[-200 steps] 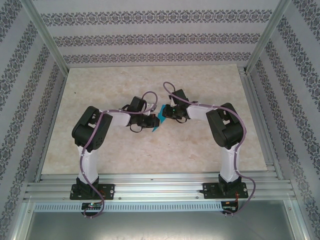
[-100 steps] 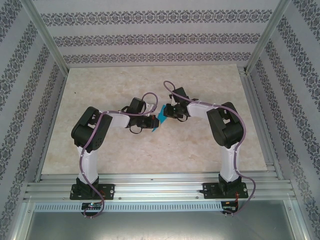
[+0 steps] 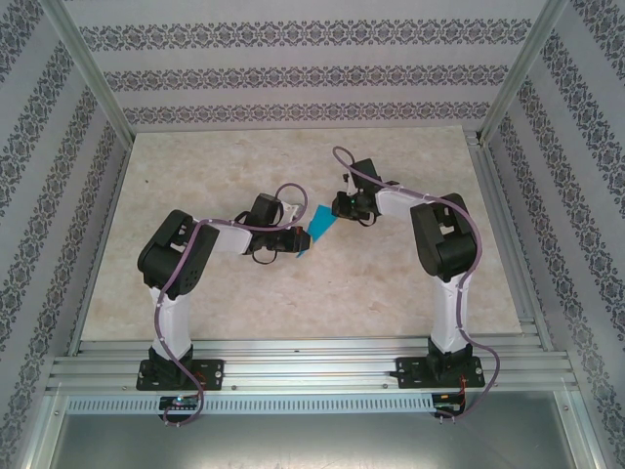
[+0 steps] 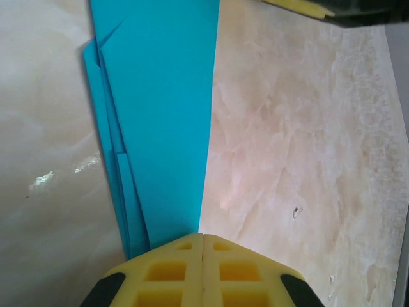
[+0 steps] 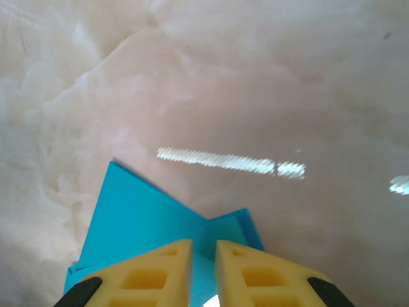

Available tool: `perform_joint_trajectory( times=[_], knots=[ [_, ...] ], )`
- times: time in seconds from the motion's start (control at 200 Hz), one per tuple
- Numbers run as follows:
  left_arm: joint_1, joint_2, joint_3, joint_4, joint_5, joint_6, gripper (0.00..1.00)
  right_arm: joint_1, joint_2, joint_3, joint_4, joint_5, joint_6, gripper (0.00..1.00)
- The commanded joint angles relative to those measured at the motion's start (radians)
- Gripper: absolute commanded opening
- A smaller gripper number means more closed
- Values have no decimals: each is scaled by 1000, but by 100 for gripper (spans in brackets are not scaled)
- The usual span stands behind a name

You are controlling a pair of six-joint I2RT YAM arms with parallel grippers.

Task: Fold a paper plane with a square sheet of paper (fold left side to right side)
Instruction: Fold the wing for the fifth time at the center of the table.

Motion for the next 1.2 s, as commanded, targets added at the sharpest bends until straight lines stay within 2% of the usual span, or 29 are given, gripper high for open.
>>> perform_joint_trajectory(
  times=[0.0,0.19,0.355,0.49,0.749,0.934,1.194],
  knots=[
    [-7,78,-79,-215,-105,14,3,-42,-10,25,-22,97,-50,19],
    [-6,70,-69,-208,-89,8,3,-28,-179,-45,-16,62,-35,19],
    [-6,69,-64,-202,-82,5,3,50,-277,-201,123,-48,109,19],
    [-7,67,-60,-205,-81,8,3,113,-253,-296,310,-105,271,18],
    [-8,60,-65,-202,-82,6,3,156,-153,-292,400,-137,365,18],
    [-8,53,-69,-202,-79,6,3,159,-89,-269,376,-117,370,18],
    [-7,10,-91,-224,-66,20,6,167,-33,-194,148,14,299,18]
  ],
)
